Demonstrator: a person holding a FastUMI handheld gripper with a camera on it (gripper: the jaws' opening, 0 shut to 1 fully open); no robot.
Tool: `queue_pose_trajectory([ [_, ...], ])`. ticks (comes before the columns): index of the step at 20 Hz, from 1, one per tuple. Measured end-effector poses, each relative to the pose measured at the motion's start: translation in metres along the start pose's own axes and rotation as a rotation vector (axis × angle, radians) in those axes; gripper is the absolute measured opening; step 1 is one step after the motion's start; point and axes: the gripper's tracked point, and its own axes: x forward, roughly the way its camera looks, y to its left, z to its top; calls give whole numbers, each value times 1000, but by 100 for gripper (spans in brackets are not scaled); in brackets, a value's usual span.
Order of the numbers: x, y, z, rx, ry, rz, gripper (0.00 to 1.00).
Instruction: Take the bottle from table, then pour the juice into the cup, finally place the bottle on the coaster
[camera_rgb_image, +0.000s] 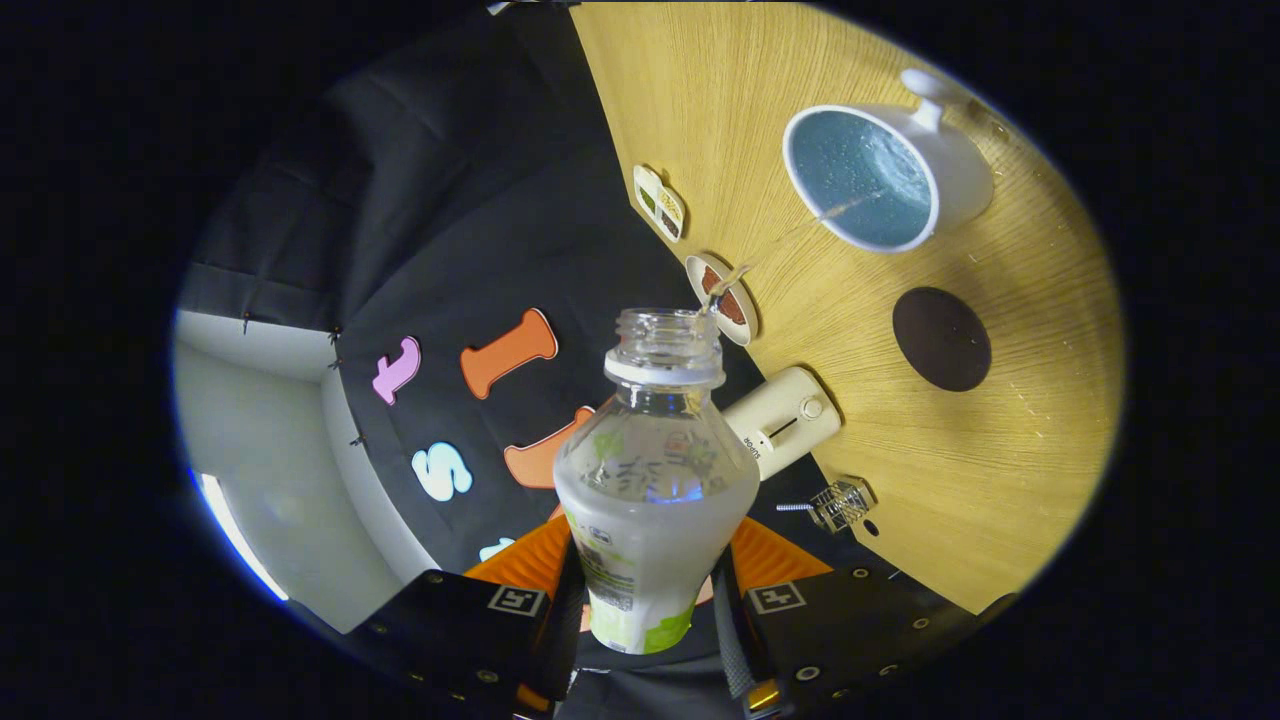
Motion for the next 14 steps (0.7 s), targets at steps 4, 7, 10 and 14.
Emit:
queue_pose_trajectory([
  [4,-4,-5,1,-34,-5,-20,59],
  [7,-4,-6,1,-91,-5,-25,59],
  [10,-4,-9,5,-206,-5,-40,58],
  [14,-7,-3,3,-446,6,-54,58],
])
